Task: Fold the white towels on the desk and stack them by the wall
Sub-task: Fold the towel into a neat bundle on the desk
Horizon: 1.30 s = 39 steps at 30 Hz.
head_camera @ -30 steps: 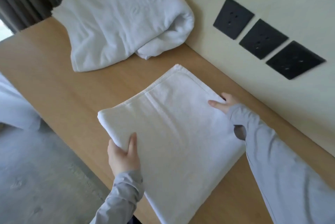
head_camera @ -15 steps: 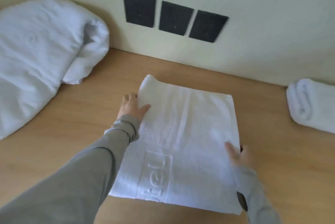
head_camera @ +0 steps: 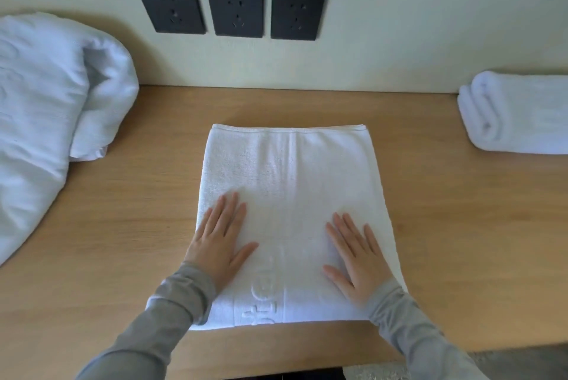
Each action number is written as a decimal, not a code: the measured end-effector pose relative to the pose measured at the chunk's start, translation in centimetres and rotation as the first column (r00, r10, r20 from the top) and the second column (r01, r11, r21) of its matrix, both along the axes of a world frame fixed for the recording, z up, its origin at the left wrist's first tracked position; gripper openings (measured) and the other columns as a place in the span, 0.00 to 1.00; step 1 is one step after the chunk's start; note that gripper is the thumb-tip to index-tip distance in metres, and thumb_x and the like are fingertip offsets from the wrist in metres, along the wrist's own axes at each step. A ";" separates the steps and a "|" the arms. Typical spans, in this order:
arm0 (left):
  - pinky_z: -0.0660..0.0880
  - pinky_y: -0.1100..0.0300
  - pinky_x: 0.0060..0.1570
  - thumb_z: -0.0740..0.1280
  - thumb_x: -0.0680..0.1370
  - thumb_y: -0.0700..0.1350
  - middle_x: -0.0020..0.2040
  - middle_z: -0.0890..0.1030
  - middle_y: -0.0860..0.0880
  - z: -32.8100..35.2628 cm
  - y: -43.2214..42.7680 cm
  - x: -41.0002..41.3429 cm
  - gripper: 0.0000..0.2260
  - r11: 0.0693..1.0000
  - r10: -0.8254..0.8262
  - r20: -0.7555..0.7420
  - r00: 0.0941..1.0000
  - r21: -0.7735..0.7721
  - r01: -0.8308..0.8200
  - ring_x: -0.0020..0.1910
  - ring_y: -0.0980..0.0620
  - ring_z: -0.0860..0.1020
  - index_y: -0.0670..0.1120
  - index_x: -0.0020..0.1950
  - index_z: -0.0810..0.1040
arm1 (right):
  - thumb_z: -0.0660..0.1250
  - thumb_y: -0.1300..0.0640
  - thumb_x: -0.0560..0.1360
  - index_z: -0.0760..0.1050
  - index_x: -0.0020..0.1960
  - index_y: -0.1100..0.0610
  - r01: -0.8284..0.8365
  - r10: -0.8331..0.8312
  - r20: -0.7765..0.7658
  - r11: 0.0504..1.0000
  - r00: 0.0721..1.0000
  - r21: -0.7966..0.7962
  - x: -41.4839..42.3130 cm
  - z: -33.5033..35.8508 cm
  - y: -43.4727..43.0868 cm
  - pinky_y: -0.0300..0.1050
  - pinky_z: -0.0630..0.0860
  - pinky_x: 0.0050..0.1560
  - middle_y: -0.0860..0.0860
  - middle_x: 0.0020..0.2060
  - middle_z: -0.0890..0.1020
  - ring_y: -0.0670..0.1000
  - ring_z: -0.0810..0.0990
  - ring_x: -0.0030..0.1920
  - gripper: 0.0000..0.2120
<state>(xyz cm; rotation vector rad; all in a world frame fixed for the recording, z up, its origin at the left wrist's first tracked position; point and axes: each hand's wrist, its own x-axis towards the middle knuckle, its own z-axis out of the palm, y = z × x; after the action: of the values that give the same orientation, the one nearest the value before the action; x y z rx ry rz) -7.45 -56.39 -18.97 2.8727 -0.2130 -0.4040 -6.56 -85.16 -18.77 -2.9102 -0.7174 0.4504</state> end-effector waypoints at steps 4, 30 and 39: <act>0.62 0.49 0.70 0.45 0.78 0.65 0.75 0.62 0.44 1.7 -0.1 -4.2 0.33 0.948 -0.318 -0.005 0.948 0.022 0.318 0.72 0.43 0.63 0.44 0.74 0.62 | 0.49 0.32 0.74 0.59 0.74 0.58 -0.206 0.206 -0.010 0.971 0.978 -0.120 -3.2 1.2 -2.4 0.56 0.56 0.67 0.54 0.74 0.61 0.53 0.56 0.74 0.38; 0.73 0.71 0.50 0.66 0.59 0.63 0.47 0.81 0.63 13.6 5.0 4.1 0.19 0.955 -0.170 -0.472 0.865 -0.294 0.027 0.48 0.64 0.78 0.65 0.50 0.76 | 0.66 0.49 0.65 0.74 0.61 0.56 -0.142 0.192 -0.584 0.981 0.789 0.131 8.7 14.6 -3.3 0.31 0.69 0.48 0.47 0.52 0.79 0.44 0.76 0.50 0.25; 0.73 0.60 0.49 0.76 0.68 0.50 0.46 0.81 0.55 7.4 7.3 14.2 0.10 0.880 0.139 -0.340 0.930 -0.388 -0.273 0.49 0.54 0.77 0.59 0.45 0.79 | 0.64 0.52 0.74 0.65 0.70 0.56 0.033 -0.088 -0.439 0.991 0.894 -0.131 20.5 9.3 0.6 0.47 0.69 0.63 0.52 0.65 0.73 0.54 0.73 0.63 0.26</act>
<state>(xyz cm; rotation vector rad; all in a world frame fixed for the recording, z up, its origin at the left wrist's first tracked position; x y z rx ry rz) 6.73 -49.05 -11.57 2.3287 0.0603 -0.6560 13.90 -84.56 -9.43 -2.7578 -0.5416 1.1383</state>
